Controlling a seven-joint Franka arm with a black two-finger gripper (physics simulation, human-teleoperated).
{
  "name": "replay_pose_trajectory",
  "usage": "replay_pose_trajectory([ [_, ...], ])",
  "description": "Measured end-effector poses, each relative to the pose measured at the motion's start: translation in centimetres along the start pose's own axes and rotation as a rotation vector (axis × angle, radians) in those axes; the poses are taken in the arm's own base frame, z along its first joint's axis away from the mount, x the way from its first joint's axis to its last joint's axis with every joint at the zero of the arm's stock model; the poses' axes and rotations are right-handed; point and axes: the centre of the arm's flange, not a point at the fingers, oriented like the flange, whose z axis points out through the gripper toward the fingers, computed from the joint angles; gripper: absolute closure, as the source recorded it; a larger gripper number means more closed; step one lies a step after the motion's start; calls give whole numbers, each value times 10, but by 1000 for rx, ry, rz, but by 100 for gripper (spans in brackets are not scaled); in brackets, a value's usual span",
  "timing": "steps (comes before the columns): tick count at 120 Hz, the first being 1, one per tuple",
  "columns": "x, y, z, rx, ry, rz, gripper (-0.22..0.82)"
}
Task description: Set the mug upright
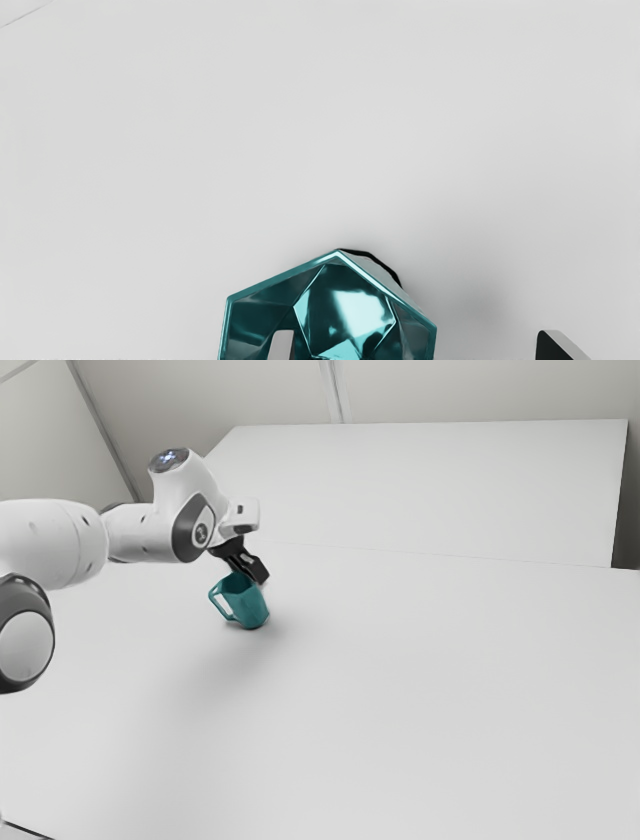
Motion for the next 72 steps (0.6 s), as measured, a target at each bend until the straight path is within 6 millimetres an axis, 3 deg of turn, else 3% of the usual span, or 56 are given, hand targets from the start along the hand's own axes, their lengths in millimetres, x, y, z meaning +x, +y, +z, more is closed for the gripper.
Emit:
replay_pose_trajectory([
  [25,-21,-27,-98,25,-24,-44,3],
  [48,-30,-57,-206,62,-64,-97,1],
  [56,-34,-63,-226,69,-101,-112,1],
  [72,-43,-65,-238,51,-163,-147,0],
])
